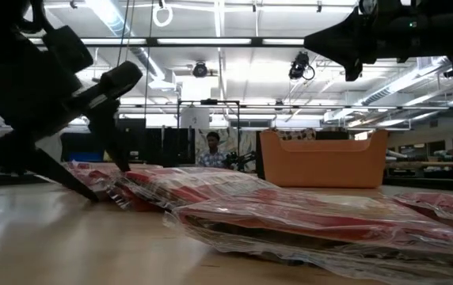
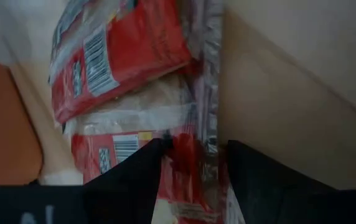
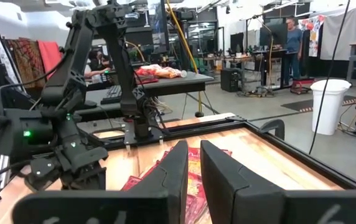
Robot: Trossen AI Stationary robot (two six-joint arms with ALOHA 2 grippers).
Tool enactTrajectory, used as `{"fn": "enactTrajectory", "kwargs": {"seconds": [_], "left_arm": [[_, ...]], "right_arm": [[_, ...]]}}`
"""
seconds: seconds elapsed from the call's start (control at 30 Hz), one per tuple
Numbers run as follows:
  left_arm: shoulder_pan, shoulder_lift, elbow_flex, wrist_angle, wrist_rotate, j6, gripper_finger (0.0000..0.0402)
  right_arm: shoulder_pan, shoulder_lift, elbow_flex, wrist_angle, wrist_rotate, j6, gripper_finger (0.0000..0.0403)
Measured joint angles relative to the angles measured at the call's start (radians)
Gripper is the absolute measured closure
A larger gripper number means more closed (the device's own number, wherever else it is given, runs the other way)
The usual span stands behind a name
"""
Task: Sort popcorn bags into baskets
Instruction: Put the popcorn bag into the bin
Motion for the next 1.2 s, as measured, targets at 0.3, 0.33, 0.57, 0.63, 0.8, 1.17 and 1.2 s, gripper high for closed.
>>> {"fn": "enactTrajectory", "kwargs": {"seconds": [0.3, 0.33, 0.57, 0.63, 0.8, 1.17, 1.2], "left_arm": [[0.000, 0.015, -0.001, -0.005, -0.060, -0.096, 0.0295], [0.000, 0.015, -0.001, -0.005, -0.061, -0.108, 0.0310], [0.039, -0.080, 0.079, -0.217, 0.174, -0.107, 0.0393], [0.077, -0.126, 0.122, -0.301, 0.272, -0.122, 0.0391], [0.188, -0.207, 0.260, -0.510, 0.351, -0.103, 0.0389], [0.517, -0.249, 0.529, -0.485, 0.404, -0.136, 0.0393], [0.552, -0.248, 0.529, -0.455, 0.413, -0.158, 0.0393]], "right_arm": [[0.000, 0.000, 0.000, -0.001, -0.001, 0.000, 0.0355], [0.000, 0.000, 0.000, -0.001, -0.001, 0.000, 0.0355], [0.000, 0.000, 0.000, -0.006, -0.002, 0.000, 0.0355], [0.000, 0.000, 0.000, -0.010, -0.002, 0.000, 0.0355], [0.000, 0.000, -0.001, -0.015, -0.003, -0.001, 0.0355], [0.000, -0.001, -0.001, -0.017, 0.002, -0.083, 0.0355], [0.004, -0.003, -0.001, -0.019, 0.014, -0.099, 0.0355]]}}
